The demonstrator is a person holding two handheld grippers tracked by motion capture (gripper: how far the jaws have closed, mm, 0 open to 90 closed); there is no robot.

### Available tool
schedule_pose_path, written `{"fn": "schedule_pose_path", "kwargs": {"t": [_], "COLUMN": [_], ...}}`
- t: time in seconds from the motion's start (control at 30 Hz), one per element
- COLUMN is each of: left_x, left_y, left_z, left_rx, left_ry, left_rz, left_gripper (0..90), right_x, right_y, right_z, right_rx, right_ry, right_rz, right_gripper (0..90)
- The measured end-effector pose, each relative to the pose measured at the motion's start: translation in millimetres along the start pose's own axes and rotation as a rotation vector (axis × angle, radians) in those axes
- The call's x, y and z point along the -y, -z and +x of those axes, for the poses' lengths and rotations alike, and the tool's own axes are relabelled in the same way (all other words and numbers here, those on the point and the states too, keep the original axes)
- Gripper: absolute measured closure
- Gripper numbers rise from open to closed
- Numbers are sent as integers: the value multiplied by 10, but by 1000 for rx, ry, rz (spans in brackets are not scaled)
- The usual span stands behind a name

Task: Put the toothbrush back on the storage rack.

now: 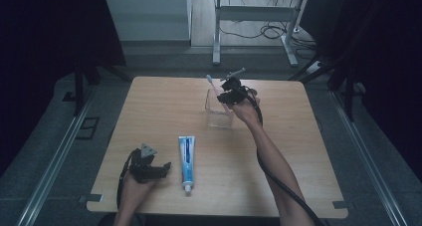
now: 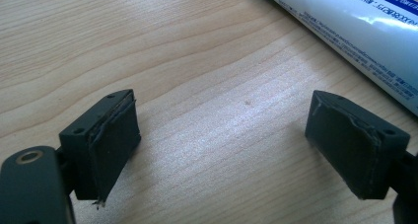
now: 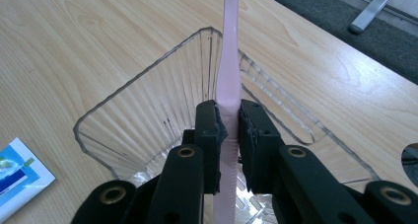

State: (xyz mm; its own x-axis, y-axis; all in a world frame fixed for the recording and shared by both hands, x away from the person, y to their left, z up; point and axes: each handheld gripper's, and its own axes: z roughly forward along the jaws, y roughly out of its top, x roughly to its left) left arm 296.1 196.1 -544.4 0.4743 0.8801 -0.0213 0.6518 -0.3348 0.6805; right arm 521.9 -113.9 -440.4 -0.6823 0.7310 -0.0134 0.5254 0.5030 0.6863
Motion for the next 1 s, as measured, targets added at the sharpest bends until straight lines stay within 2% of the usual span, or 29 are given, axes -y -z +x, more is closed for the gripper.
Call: {"fn": "schedule_pose_path", "kwargs": {"t": [0.23, 0.83, 1.0], "left_x": [0, 0, 0], "left_y": [0, 0, 0], "left_z": [0, -2, -2], "left_rx": [0, 0, 0], "left_ry": [0, 1, 1], "left_rz": [0, -1, -1], "left_gripper": [129, 129, 129], "right_x": [40, 83, 92], "right_y": [-47, -120, -124], "right_z": [5, 5, -10], "right_rx": [-1, -28, -36], "right_ry": [7, -11, -23], "right_rz": [10, 54, 58], "right_gripper": [784, 778, 744]}}
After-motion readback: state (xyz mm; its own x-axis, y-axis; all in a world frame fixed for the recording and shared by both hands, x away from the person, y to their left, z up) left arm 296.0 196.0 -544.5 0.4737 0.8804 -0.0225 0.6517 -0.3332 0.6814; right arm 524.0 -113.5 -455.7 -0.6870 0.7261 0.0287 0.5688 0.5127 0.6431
